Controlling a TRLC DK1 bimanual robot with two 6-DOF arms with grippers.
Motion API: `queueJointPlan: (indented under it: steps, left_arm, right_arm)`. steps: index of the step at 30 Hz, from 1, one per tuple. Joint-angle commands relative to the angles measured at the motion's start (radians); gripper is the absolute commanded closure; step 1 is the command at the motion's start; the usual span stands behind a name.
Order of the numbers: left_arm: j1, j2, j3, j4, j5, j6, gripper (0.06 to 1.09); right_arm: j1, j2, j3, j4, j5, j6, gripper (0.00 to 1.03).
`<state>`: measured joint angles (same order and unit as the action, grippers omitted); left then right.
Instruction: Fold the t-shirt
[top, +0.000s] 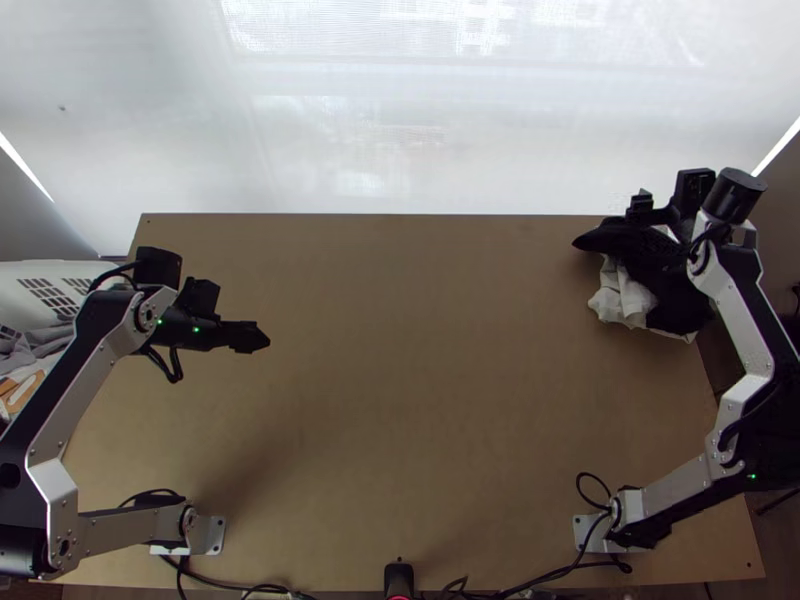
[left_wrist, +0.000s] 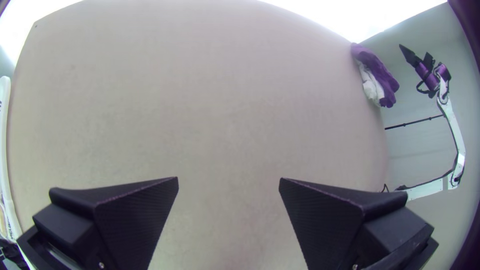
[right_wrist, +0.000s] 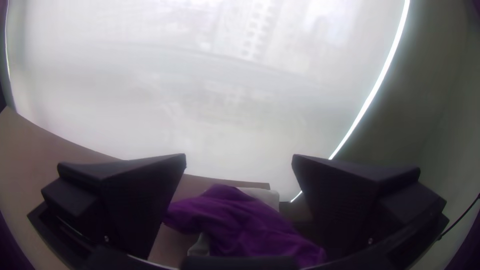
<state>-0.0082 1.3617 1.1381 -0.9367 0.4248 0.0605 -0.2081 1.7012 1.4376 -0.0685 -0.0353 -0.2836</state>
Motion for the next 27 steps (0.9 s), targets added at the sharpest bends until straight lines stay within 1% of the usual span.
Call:
queueJointPlan:
  steps: [1, 4, 7, 10, 13, 18, 22, 27]
  left_arm:
    - [-0.001, -0.019, -0.015, -0.008, -0.001, -0.005, 0.10]
    - [0.008, -0.032, -0.037, -0.010, -0.001, -0.002, 0.10]
    - [0.017, -0.038, -0.049, -0.010, -0.001, -0.005, 0.10]
    - [0.017, -0.036, -0.052, -0.008, -0.001, -0.008, 0.10]
    - [0.007, -0.026, -0.049, -0.002, -0.001, -0.016, 0.10]
    - [-0.022, -0.013, -0.021, -0.001, -0.003, -0.033, 0.10]
    - [-0.024, -0.024, -0.020, -0.004, -0.004, -0.041, 0.10]
    - [-0.019, -0.072, -0.031, -0.005, -0.006, -0.037, 0.10]
  right_arm:
    - [-0.054, 0.192, 0.118, 0.042, -0.006, 0.023, 0.04]
    - [-0.083, 0.291, 0.118, 0.072, -0.006, 0.029, 0.05]
    - [-0.096, 0.313, 0.033, 0.072, -0.006, 0.040, 0.05]
    - [-0.091, 0.264, -0.126, 0.093, -0.006, 0.064, 0.05]
    - [-0.076, 0.209, -0.293, 0.180, -0.006, 0.064, 0.05]
    - [-0.076, 0.130, -0.442, 0.200, -0.006, 0.081, 0.05]
    - [-0.077, 0.078, -0.493, 0.213, -0.008, 0.084, 0.05]
    - [-0.074, -0.021, -0.441, 0.219, -0.009, 0.080, 0.05]
